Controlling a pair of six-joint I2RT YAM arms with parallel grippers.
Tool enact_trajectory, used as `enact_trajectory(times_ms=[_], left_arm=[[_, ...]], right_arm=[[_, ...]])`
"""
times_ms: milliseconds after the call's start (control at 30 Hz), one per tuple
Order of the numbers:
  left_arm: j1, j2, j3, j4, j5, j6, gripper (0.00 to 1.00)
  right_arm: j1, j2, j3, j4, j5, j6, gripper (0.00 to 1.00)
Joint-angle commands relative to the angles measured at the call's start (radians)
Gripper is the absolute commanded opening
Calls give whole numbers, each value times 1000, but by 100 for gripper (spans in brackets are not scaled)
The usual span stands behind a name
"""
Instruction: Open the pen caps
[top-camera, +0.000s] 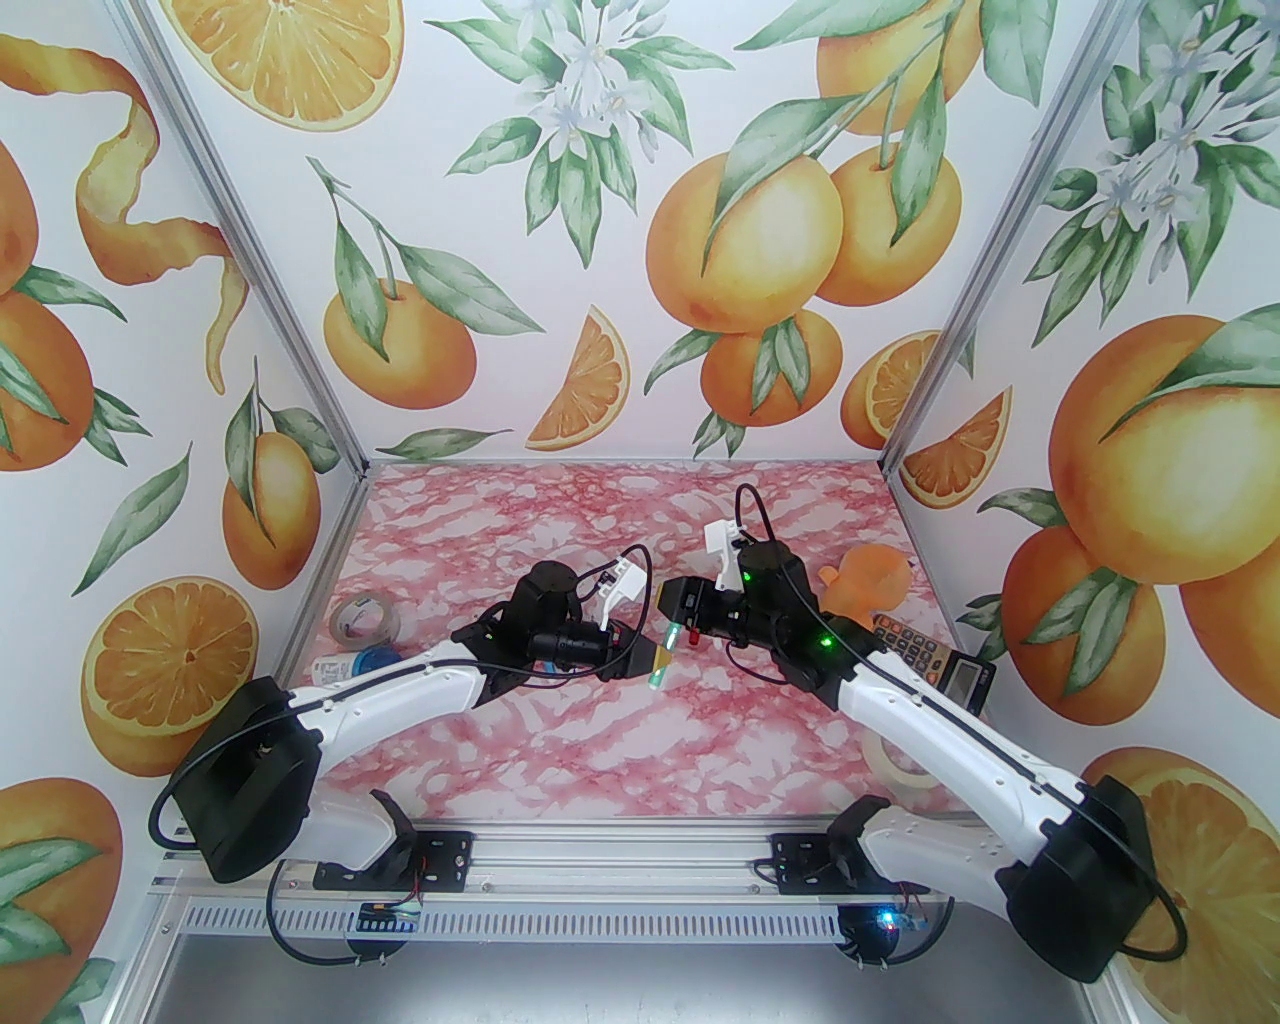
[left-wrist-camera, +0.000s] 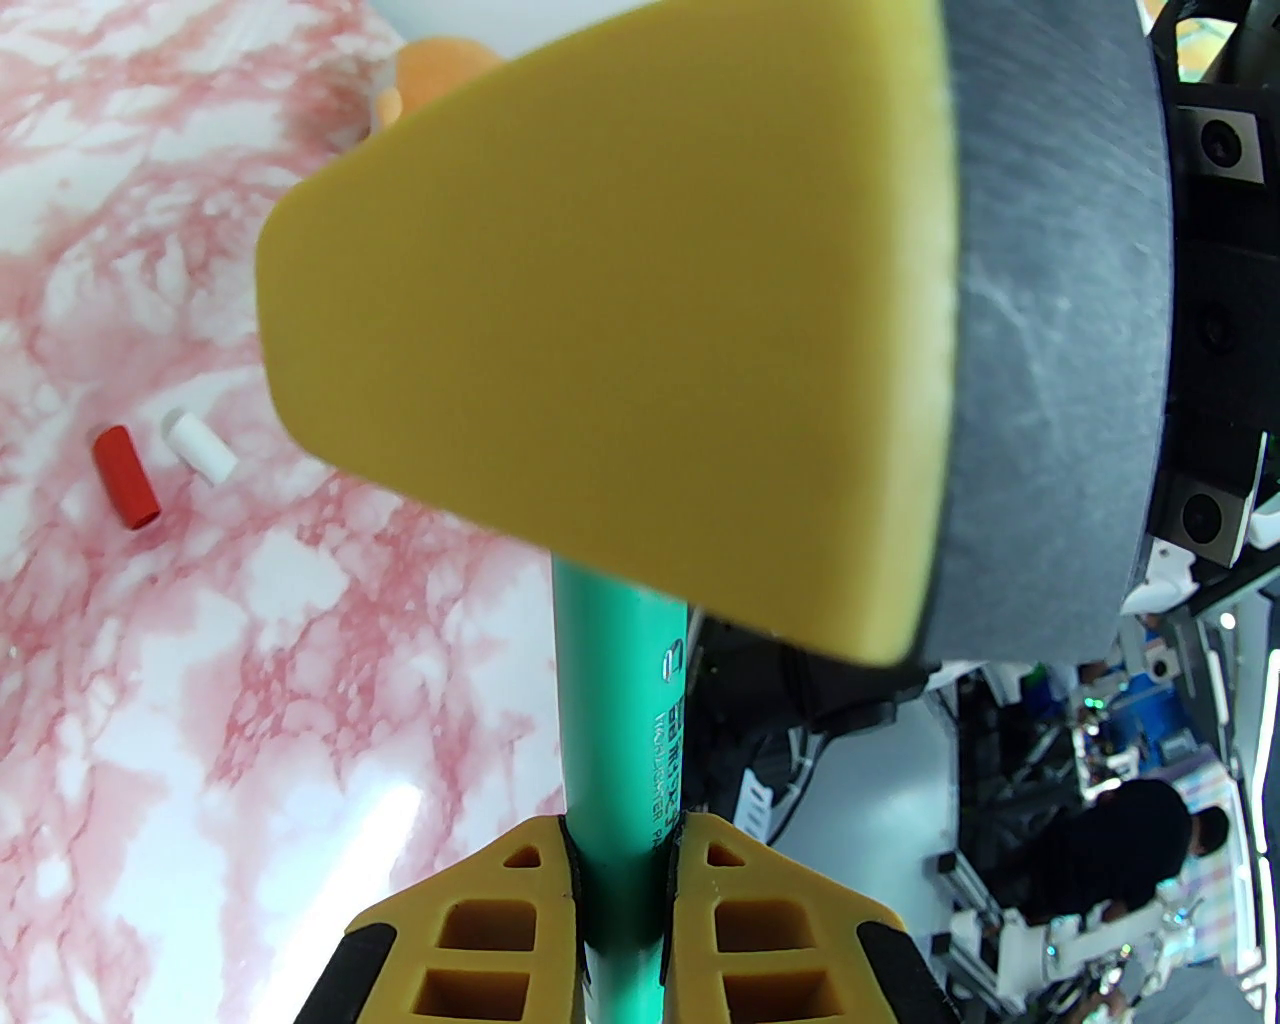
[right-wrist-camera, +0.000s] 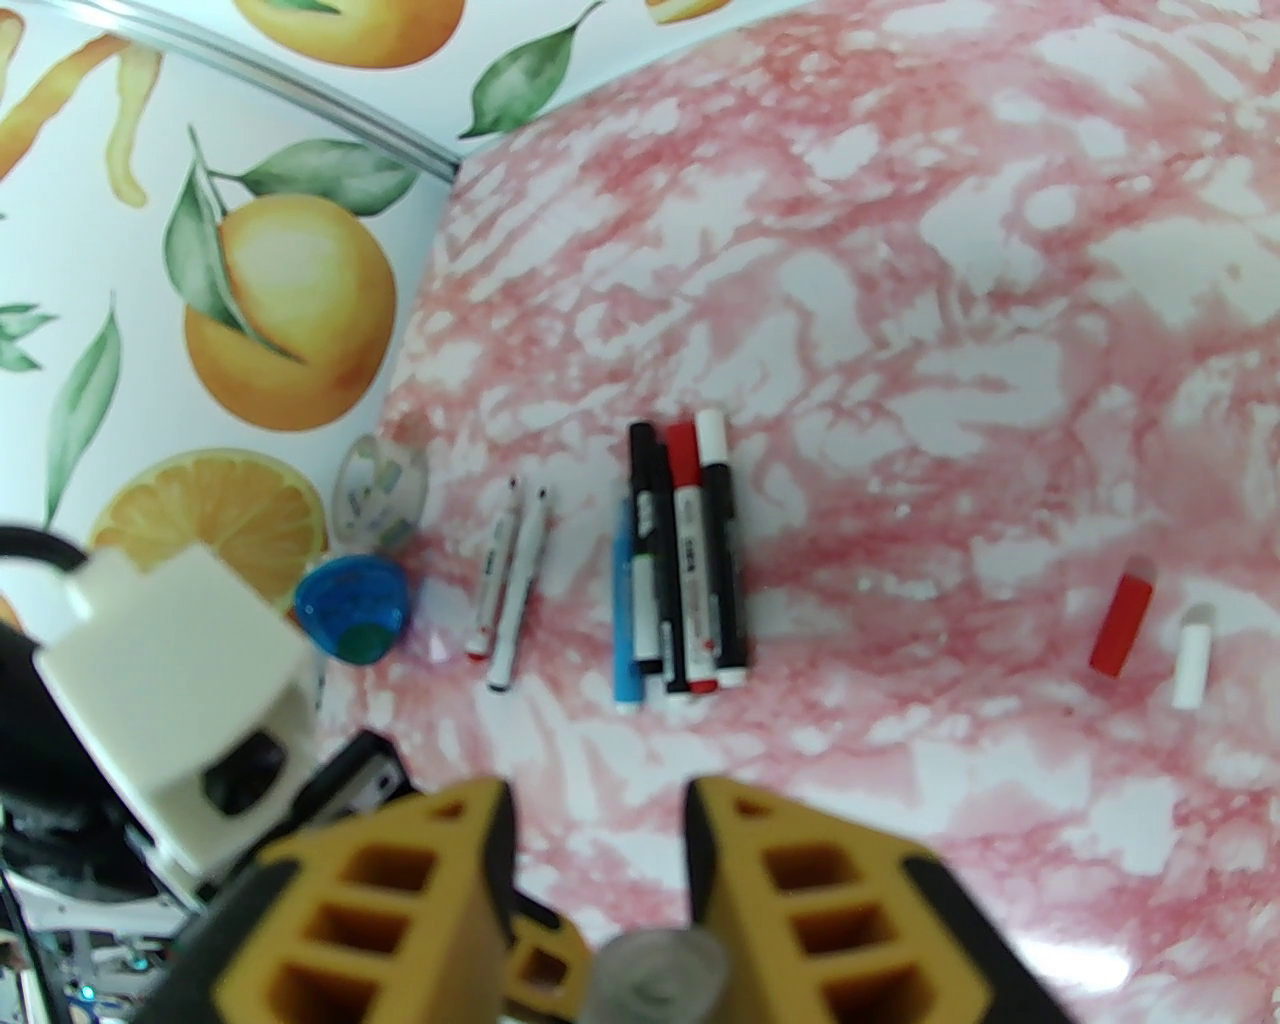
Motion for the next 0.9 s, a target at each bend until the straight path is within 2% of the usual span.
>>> enact_trajectory(times_ms=[0, 400, 633, 867], left_arm=[[-4, 4, 11, 46, 17, -3, 13], [-7, 5, 8, 47, 27, -3, 13], [-19, 10, -16, 140, -10, -44, 27], [-28, 38, -18, 215, -23, -82, 31]], right_arm=[[9, 2, 17, 15, 22, 0, 29], [9, -4, 18, 7, 36, -5, 18], [9, -12, 13, 30, 18, 16, 16], [8, -24, -4, 59, 4, 43, 16]])
